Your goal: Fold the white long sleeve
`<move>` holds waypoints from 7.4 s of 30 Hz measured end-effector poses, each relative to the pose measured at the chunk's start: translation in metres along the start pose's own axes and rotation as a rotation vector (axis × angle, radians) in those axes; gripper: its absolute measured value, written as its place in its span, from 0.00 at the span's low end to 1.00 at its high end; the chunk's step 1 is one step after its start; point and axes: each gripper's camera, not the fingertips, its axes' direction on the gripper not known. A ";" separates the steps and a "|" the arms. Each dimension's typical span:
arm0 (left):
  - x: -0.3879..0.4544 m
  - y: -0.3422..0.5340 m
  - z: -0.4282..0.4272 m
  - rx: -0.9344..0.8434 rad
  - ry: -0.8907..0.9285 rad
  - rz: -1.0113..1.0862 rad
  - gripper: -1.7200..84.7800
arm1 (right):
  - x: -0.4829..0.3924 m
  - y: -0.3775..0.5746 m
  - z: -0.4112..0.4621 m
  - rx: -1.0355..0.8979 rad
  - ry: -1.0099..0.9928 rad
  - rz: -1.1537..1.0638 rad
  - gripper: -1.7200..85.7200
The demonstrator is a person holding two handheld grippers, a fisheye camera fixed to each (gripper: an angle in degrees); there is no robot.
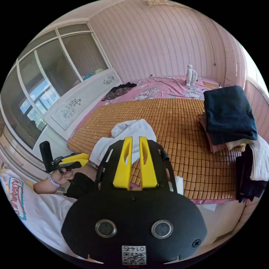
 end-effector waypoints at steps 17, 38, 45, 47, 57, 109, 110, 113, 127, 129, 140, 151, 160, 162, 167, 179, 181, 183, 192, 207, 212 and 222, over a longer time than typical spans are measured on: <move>-0.113 0.042 0.040 -0.318 -0.264 -0.210 0.13 | -0.090 -0.004 0.257 -0.436 0.090 -0.290 0.14; -0.117 0.080 -0.038 -0.363 -0.219 -0.146 0.01 | 0.097 0.034 0.117 -0.226 0.331 0.236 0.13; -0.109 0.102 -0.090 -0.300 -0.193 -0.185 0.01 | 0.089 0.016 0.147 -0.303 0.323 0.130 0.14; -0.106 0.108 -0.099 -0.308 -0.199 -0.181 0.01 | 0.083 0.021 0.155 -0.350 0.368 0.070 0.12; -0.084 0.148 -0.181 -0.164 -0.209 -0.199 0.01 | 0.107 0.052 0.071 -0.229 0.259 0.184 0.04; 0.062 0.030 -0.608 0.589 -0.672 0.032 0.01 | -0.067 -0.224 -0.284 0.494 -0.145 -0.053 0.03; 0.076 0.017 -0.621 0.677 -0.676 0.105 0.01 | -0.073 -0.236 -0.307 0.620 -0.175 -0.065 0.03; 0.105 -0.002 -0.645 0.835 -0.708 0.230 0.01 | -0.094 -0.245 -0.338 0.863 -0.195 -0.201 0.03; -0.095 0.107 -0.454 0.296 -0.447 -0.048 0.01 | 0.047 -0.092 -0.052 0.338 -0.302 0.008 0.03; -0.133 0.145 -0.404 0.161 -0.421 -0.157 0.01 | 0.070 -0.062 -0.004 0.227 -0.290 0.139 0.03; -0.246 0.222 -0.291 -0.238 -0.347 -0.471 0.01 | 0.108 0.027 0.151 -0.297 -0.106 0.327 0.03; -0.293 0.200 -0.272 -0.176 -0.309 -0.542 0.06 | 0.104 0.011 0.197 -0.347 0.075 0.270 0.07; -0.308 0.159 -0.203 -0.424 -0.517 -0.409 0.11 | 0.096 -0.016 0.252 -0.332 0.210 0.198 0.08; -0.308 0.150 -0.189 -0.479 -0.580 -0.360 0.09 | 0.097 -0.019 0.257 -0.356 0.219 0.201 0.06; -0.315 0.140 -0.184 -0.495 -0.592 -0.336 0.03 | 0.101 -0.019 0.254 -0.382 0.152 0.218 0.03; -0.324 0.158 -0.209 -0.413 -0.503 -0.446 0.01 | 0.086 0.023 0.235 -0.391 0.034 0.175 0.03; -0.323 0.165 -0.208 -0.410 -0.494 -0.452 0.02 | 0.084 0.032 0.235 -0.407 0.041 0.174 0.03; -0.321 0.174 -0.207 -0.389 -0.489 -0.476 0.02 | 0.085 0.041 0.233 -0.409 0.042 0.189 0.04; -0.286 0.192 -0.224 -0.251 -0.484 -0.360 0.02 | 0.084 0.092 0.196 -0.224 0.016 0.342 0.11; -0.166 0.188 -0.217 0.022 -0.322 0.046 0.09 | -0.028 0.163 0.097 0.347 0.330 -0.088 0.09; -0.142 0.165 -0.206 0.021 -0.379 0.152 0.10 | -0.043 0.170 0.088 0.345 0.374 -0.107 0.09; -0.158 0.081 -0.129 0.050 -0.269 0.148 0.09 | -0.021 0.144 0.092 0.292 0.387 -0.012 0.08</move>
